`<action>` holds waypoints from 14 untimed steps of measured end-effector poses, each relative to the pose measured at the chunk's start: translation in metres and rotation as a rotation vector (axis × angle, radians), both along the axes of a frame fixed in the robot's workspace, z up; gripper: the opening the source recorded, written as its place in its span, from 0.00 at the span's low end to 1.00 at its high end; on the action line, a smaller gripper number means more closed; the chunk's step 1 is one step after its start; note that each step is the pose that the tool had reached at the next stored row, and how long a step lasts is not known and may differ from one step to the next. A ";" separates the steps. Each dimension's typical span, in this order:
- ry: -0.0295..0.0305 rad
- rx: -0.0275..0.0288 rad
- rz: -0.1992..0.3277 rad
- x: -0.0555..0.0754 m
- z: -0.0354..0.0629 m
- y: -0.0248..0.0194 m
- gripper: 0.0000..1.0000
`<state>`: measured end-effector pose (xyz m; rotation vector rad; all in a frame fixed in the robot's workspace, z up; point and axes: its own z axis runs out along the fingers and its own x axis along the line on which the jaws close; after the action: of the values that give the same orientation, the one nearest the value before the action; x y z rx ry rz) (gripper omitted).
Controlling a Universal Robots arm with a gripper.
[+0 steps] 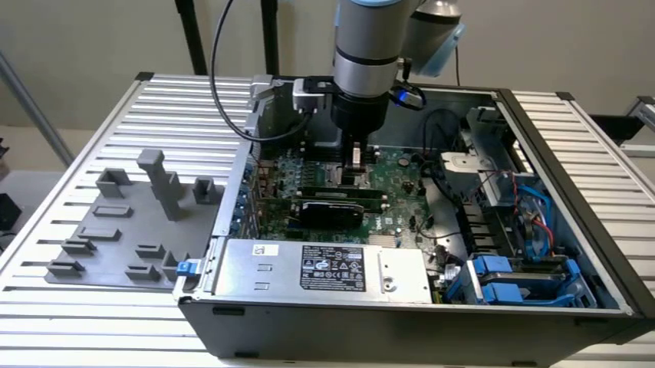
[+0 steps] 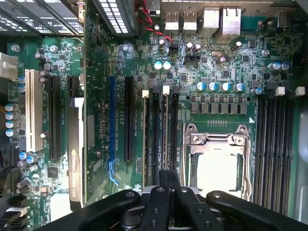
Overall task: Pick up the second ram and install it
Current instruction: 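Insert the second ram into the second slot, then press down the second ram until it locks into place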
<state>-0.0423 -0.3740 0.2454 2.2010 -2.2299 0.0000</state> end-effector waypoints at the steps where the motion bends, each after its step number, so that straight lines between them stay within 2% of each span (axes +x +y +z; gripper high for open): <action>1: 0.0001 -0.0002 0.000 0.000 0.0001 0.0000 0.00; 14: 0.0004 -0.0003 0.000 0.000 -0.0023 0.0000 0.00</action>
<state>-0.0424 -0.3740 0.2432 2.2007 -2.2295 -0.0001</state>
